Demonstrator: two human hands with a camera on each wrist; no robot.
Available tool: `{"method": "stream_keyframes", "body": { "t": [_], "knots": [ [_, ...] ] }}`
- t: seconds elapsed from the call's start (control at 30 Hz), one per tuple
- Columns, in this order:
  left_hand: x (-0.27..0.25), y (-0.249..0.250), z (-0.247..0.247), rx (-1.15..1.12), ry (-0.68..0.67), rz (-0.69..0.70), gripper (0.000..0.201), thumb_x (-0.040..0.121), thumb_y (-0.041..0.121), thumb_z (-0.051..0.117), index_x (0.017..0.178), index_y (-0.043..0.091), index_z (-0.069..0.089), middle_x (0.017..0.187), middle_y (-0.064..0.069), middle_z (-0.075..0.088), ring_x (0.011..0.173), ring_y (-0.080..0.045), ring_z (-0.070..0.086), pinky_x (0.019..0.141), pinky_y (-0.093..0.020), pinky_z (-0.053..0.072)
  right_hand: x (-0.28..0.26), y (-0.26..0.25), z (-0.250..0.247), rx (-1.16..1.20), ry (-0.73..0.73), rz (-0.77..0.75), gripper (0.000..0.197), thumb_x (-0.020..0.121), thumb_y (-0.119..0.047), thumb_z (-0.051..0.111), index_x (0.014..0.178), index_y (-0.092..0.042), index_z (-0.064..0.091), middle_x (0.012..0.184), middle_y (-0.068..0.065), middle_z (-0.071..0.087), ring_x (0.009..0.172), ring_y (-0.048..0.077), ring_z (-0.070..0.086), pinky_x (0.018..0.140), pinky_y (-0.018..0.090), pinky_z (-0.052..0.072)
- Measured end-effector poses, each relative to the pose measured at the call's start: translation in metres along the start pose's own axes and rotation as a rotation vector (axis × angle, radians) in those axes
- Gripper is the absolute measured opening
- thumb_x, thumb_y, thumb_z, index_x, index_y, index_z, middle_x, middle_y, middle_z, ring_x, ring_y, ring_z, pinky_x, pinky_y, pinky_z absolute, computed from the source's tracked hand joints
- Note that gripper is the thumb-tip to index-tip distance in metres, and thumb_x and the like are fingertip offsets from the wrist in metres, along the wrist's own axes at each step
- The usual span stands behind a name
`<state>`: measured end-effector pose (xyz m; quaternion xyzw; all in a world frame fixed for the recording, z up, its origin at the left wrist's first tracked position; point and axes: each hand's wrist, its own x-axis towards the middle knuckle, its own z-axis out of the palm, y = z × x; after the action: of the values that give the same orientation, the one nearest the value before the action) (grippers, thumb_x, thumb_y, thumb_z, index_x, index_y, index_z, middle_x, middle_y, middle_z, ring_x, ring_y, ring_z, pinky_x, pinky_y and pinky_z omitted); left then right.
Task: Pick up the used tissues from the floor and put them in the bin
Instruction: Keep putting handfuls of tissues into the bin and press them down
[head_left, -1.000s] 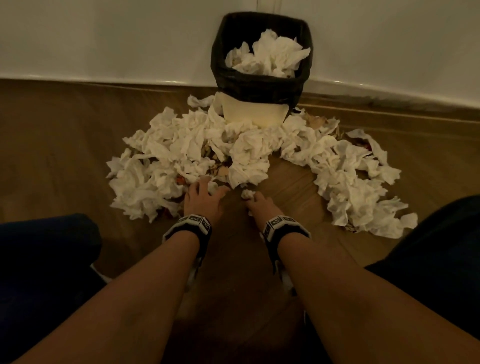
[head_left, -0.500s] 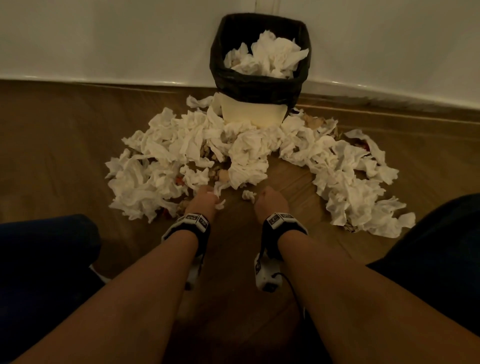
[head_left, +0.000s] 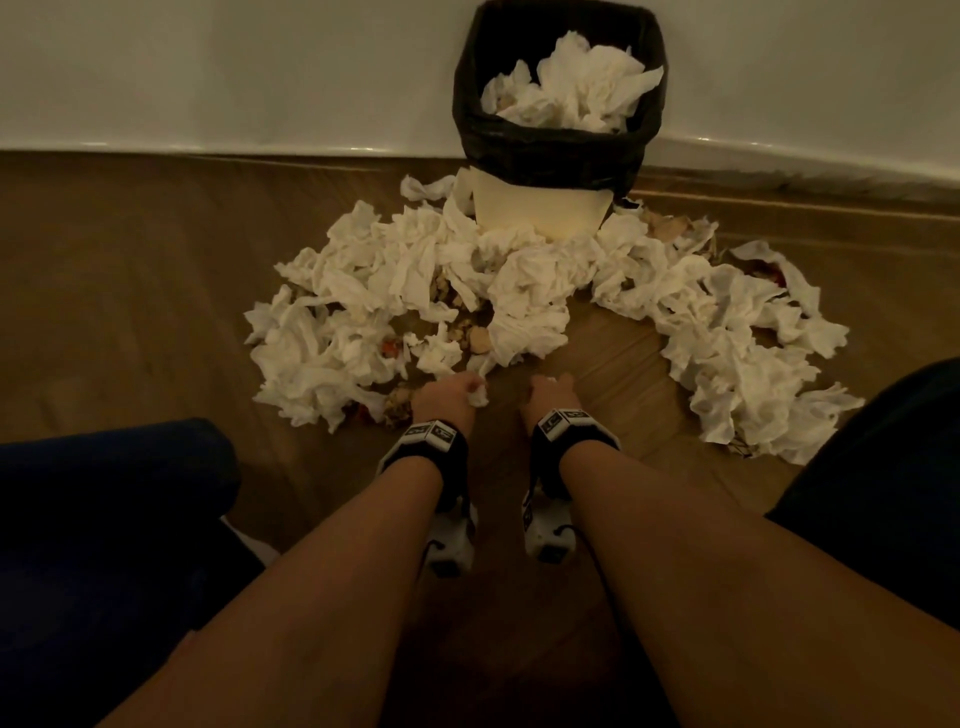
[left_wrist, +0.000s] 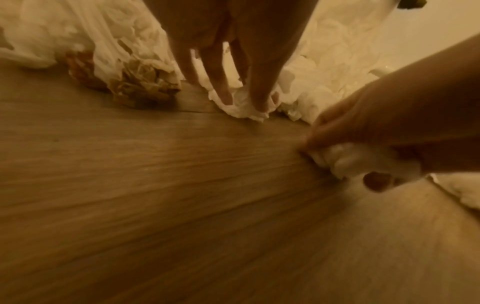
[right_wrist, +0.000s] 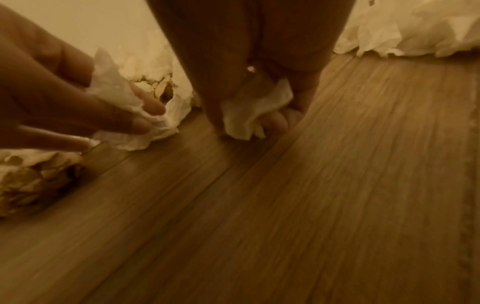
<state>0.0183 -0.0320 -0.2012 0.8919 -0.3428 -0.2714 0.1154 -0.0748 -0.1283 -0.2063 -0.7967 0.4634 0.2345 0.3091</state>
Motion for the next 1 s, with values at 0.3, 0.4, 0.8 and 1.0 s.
{"method": "stream_keyframes", "body": {
  "t": [0.3, 0.4, 0.8, 1.0],
  "knots": [
    [0.000, 0.020, -0.036, 0.004, -0.025, -0.054, 0.034, 0.097, 0.007, 0.037, 0.119, 0.009, 0.061, 0.125, -0.014, 0.057, 0.112, -0.031, 0.055, 0.090, -0.035, 0.044, -0.018, 0.001, -0.025, 0.089, -0.082, 0.039, 0.028, 0.097, -0.014, 0.042, 0.121, -0.007, 0.055, 0.127, 0.015, 0.055, 0.111, 0.034, 0.056, 0.093, 0.040, 0.048],
    [-0.006, 0.038, -0.052, -0.101, -0.019, -0.066, 0.035, 0.098, 0.010, 0.034, 0.126, 0.014, 0.054, 0.134, -0.011, 0.050, 0.117, -0.032, 0.050, 0.088, -0.033, 0.041, -0.037, -0.001, -0.044, 0.205, -0.042, 0.038, 0.041, 0.095, -0.015, 0.044, 0.136, -0.012, 0.040, 0.138, 0.015, 0.043, 0.122, 0.035, 0.048, 0.101, 0.044, 0.043],
    [-0.039, 0.110, -0.177, -0.345, 0.107, 0.061, 0.040, 0.092, 0.010, 0.047, 0.131, 0.006, 0.050, 0.136, -0.016, 0.048, 0.127, -0.032, 0.043, 0.097, -0.029, 0.036, -0.138, -0.039, -0.174, 0.941, 0.271, -0.181, 0.042, 0.095, -0.017, 0.042, 0.131, 0.003, 0.048, 0.134, 0.025, 0.048, 0.124, 0.039, 0.047, 0.084, 0.036, 0.044],
    [-0.072, 0.152, -0.229, -0.310, 0.196, 0.196, 0.075, 0.081, 0.003, 0.067, 0.144, 0.007, 0.028, 0.148, -0.014, 0.034, 0.135, -0.028, 0.034, 0.107, -0.030, 0.029, -0.175, -0.047, -0.216, 1.053, 0.245, -0.288, 0.057, 0.090, 0.012, 0.033, 0.143, -0.008, 0.031, 0.112, 0.018, 0.050, 0.069, 0.019, 0.044, 0.055, 0.027, 0.037]
  ]
}}
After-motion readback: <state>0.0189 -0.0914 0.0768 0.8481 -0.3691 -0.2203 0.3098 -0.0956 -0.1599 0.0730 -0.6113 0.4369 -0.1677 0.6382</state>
